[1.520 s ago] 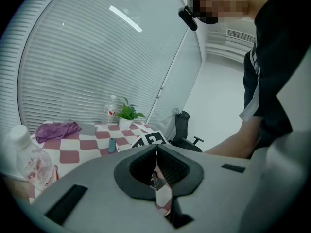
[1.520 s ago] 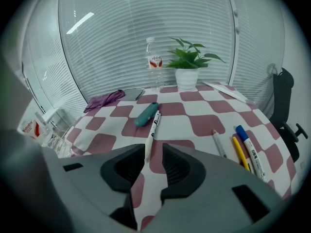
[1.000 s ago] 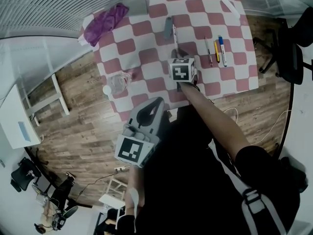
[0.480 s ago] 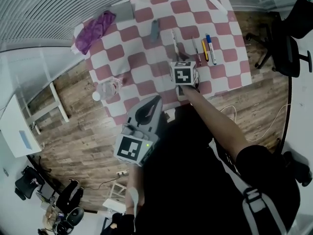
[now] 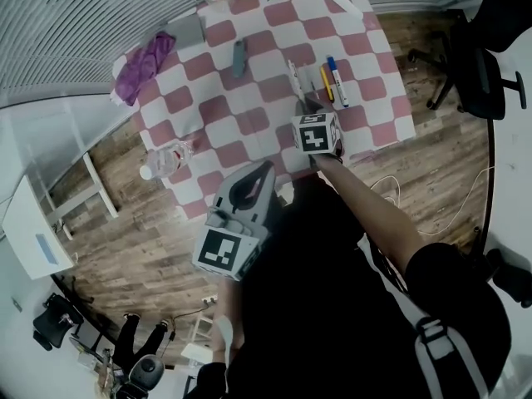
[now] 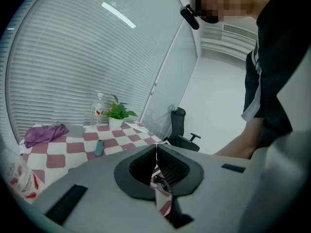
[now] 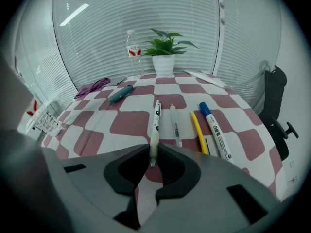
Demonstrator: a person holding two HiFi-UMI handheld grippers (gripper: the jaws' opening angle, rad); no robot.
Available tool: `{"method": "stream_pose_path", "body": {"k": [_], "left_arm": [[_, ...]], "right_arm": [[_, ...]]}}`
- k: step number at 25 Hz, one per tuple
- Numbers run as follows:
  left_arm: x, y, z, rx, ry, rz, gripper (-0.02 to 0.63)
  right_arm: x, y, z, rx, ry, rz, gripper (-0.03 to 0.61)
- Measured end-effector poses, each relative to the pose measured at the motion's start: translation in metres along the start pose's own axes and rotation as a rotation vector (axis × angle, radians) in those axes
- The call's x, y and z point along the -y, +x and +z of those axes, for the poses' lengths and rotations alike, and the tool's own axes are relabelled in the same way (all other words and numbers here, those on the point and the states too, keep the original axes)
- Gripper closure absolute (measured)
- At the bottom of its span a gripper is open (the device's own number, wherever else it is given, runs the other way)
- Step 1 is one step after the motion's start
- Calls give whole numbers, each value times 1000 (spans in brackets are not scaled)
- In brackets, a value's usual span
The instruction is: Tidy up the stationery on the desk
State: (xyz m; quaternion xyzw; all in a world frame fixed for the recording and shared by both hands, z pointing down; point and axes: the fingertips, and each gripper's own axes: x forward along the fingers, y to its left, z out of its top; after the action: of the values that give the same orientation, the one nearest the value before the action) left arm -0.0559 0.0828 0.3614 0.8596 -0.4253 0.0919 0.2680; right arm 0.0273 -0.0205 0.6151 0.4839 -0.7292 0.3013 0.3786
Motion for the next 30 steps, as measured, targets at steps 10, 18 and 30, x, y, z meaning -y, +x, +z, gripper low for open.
{"method": "stream_pose_path", "body": {"k": [10,18,30], "left_arm": [[18,15,1,-12,18,-3,580],[5,18,-7,-36,22,37,580],[-53,58,-20,-78,33,85,580]], "right_arm": [[6,-6,-7,-10,-25,41,502],[3,-20,-1,15,-59,87,454],[15,-91,34,169,-59,165,520]]}}
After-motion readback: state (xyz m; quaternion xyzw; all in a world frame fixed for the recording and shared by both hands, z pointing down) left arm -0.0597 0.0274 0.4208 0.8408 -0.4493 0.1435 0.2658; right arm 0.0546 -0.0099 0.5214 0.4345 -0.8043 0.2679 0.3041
